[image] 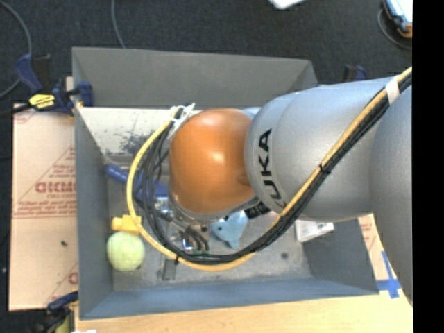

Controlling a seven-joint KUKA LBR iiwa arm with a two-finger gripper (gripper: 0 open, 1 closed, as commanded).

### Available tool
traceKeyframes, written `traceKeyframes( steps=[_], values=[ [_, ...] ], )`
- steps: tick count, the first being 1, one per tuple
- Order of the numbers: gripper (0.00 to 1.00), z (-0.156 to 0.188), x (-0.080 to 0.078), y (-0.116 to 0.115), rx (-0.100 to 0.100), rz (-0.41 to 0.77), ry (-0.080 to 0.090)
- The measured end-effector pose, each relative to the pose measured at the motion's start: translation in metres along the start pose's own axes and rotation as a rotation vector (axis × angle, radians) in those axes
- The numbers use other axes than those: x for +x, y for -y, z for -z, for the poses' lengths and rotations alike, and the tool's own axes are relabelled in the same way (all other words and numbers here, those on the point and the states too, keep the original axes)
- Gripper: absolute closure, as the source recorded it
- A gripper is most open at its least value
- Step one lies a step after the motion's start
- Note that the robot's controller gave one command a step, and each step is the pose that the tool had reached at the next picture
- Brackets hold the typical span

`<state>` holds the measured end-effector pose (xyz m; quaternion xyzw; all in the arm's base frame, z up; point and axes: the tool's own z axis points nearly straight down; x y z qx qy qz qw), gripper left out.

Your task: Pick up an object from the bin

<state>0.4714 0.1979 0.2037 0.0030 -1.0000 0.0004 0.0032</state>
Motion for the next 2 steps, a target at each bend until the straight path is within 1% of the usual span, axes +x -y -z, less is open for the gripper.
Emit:
traceKeyframes(
  steps=[1, 2],
  values=[
    [0.00, 0.005, -0.002, 0.001, -0.002, -0.006, 0.008],
    [0.00, -0.017, -0.001, 0.035, 0.001, 0.029, 0.000]
  ],
)
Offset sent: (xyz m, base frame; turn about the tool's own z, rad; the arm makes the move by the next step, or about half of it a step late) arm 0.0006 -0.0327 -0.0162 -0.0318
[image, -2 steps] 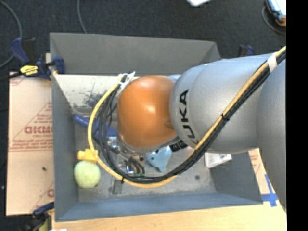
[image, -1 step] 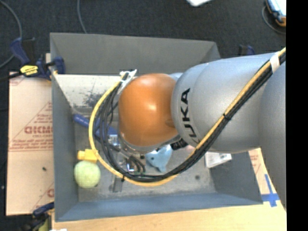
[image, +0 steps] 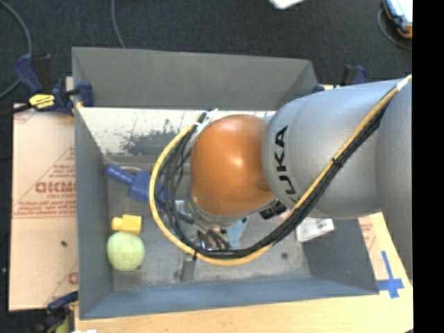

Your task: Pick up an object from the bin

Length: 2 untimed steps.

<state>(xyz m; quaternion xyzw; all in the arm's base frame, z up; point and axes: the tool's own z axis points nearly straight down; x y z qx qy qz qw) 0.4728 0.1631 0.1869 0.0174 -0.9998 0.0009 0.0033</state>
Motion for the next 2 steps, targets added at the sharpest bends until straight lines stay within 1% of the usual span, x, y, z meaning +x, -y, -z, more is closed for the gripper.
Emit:
traceKeyframes(
  steps=[1, 2],
  values=[
    [0.00, -0.015, -0.041, 0.015, -0.004, -0.041, 0.012],
    [0.00, 0.026, -0.053, 0.011, -0.002, -0.137, 0.003]
  ],
)
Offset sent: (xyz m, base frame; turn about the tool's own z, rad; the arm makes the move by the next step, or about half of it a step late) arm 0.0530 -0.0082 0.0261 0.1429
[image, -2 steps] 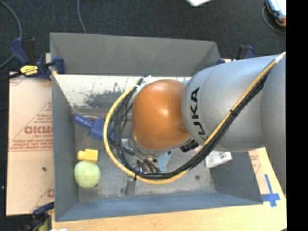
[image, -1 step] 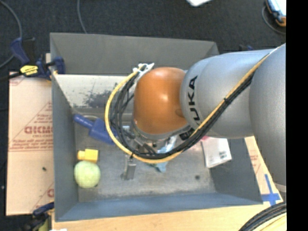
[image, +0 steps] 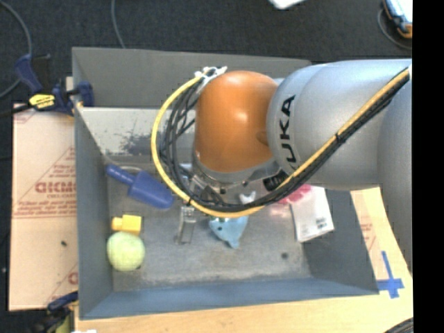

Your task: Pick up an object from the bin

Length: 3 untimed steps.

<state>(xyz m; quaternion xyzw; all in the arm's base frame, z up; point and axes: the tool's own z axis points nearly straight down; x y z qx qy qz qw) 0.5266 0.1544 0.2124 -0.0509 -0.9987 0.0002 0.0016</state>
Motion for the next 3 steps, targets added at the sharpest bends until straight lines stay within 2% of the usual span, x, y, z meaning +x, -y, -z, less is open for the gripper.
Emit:
traceKeyframes(
  steps=[1, 2, 3],
  values=[
    [0.00, -0.038, -0.011, 0.038, -0.003, 0.121, 0.010],
    [0.00, -0.046, -0.038, 0.042, -0.001, 0.254, 0.006],
    [0.00, -0.065, -0.012, 0.100, -0.001, 0.123, 0.009]
  ],
)
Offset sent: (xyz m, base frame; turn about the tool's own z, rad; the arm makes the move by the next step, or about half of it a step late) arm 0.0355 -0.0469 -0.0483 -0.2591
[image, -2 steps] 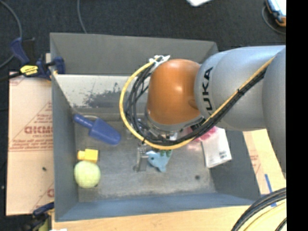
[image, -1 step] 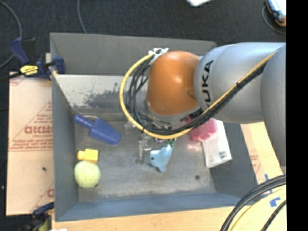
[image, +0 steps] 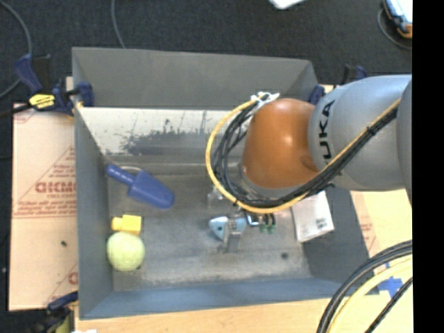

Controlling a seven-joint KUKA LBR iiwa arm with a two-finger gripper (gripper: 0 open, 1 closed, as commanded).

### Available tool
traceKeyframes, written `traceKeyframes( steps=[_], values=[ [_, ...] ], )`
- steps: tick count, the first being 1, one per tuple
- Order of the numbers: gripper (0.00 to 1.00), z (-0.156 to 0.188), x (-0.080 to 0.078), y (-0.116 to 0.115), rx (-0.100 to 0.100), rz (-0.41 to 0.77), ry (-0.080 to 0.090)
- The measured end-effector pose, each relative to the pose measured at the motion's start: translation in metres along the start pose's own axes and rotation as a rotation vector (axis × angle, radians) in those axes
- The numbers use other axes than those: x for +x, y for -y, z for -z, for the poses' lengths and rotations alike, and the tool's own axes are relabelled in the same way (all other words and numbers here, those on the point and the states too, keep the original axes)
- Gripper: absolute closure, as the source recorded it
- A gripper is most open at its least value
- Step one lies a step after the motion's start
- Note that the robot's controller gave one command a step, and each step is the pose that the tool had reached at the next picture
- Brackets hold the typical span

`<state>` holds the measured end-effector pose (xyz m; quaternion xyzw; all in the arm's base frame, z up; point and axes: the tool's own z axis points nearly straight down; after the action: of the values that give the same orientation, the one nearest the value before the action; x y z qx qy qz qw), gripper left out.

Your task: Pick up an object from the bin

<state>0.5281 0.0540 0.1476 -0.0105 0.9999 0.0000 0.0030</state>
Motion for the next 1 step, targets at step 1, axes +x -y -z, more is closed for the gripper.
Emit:
traceKeyframes(
  steps=[1],
  values=[
    [0.00, -0.0061, -0.0330, 0.0259, -0.001, 0.122, 0.002]
  ],
)
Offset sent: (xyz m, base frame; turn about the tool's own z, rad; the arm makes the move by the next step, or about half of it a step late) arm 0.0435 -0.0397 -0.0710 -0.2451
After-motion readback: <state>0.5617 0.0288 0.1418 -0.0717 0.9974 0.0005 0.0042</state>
